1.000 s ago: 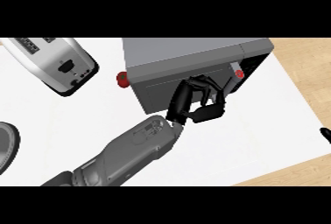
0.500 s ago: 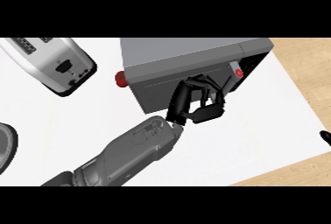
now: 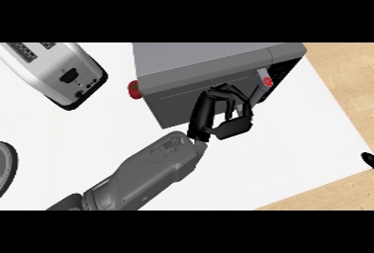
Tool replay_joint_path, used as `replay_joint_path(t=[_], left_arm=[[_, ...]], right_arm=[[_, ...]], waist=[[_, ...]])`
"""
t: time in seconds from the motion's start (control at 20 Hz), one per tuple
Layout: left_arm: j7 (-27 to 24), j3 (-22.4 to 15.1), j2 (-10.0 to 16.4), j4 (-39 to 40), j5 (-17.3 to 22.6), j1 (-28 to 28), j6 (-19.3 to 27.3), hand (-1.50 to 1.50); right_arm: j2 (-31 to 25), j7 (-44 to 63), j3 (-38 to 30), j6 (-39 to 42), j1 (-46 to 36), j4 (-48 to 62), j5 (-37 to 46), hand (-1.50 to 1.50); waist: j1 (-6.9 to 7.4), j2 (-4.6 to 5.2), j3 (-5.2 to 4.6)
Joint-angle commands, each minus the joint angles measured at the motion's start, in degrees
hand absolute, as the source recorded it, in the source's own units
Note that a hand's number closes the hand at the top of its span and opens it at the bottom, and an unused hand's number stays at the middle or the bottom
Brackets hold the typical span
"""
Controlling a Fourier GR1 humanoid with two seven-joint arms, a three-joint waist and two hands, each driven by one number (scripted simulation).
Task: Pick up the milk, place it into the microwave and close the microwave
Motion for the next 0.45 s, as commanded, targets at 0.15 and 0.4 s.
replay_joint_path(t=[0.15, 0.4], left_arm=[[-0.7, 4.1, 0.0, 7.8, 2.1, -3.1, 0.4, 1.50], [-1.5, 4.4, 0.0, 7.7, 3.5, -3.7, 0.4, 1.50]], right_arm=[[-0.7, 0.7, 0.4, 0.6, 0.1, -1.3, -1.1, -1.50], [-1.4, 1.5, 0.1, 0.1, -0.1, -1.6, -1.7, -1.50]], waist=[[-0.76, 1.22, -0.02], [-0.52, 1.27, -0.11]])
